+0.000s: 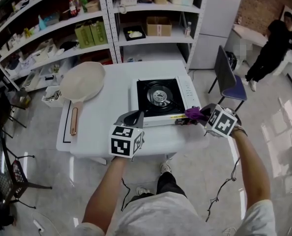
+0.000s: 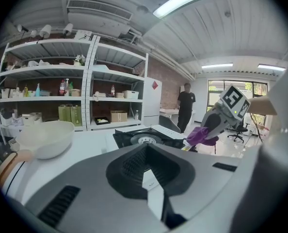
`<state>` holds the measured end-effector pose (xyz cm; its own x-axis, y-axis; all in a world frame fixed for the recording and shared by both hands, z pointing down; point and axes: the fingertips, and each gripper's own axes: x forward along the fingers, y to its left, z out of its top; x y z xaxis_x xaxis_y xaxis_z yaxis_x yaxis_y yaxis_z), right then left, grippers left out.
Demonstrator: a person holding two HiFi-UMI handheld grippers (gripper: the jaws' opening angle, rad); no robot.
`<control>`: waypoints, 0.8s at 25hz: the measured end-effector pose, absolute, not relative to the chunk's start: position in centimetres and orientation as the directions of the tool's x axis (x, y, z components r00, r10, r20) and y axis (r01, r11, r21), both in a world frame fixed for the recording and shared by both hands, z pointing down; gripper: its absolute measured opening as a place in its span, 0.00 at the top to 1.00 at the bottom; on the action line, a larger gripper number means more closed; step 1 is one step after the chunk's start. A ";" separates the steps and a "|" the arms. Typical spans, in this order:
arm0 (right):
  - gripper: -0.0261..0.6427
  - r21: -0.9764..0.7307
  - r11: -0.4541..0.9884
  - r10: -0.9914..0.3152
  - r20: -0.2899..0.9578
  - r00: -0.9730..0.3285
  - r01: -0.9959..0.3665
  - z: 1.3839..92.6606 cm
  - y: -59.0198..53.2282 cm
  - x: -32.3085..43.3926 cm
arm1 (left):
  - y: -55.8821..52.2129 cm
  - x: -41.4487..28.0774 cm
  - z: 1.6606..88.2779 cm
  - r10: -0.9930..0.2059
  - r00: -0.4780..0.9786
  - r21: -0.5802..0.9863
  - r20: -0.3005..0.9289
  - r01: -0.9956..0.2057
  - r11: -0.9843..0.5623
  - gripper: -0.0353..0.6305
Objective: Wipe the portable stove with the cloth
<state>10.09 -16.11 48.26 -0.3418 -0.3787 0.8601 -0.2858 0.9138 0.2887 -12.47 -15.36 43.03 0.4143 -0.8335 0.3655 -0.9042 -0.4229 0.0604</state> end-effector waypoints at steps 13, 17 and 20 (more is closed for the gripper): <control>0.87 0.256 0.943 -0.318 0.881 -0.350 -0.213 49.9 -15.5 6.1 | -14.2 -15.4 43.9 -0.846 0.382 0.068 0.372 -0.920 -0.385 0.94; 0.87 0.245 0.952 -0.297 0.882 -0.366 -0.180 49.5 -15.1 4.6 | -13.9 -15.7 43.5 -0.850 0.375 0.071 0.370 -0.924 -0.377 0.94; 0.87 0.236 0.959 -0.279 0.884 -0.376 -0.157 49.5 -14.8 3.5 | -13.5 -16.1 43.6 -0.853 0.365 0.072 0.373 -0.928 -0.366 0.94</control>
<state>3.53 -14.78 49.53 -0.3757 -0.2791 0.8837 -0.1571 0.9589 0.2361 -16.14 -13.48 43.56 0.3653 -0.8531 0.3725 -0.9279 -0.3659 0.0720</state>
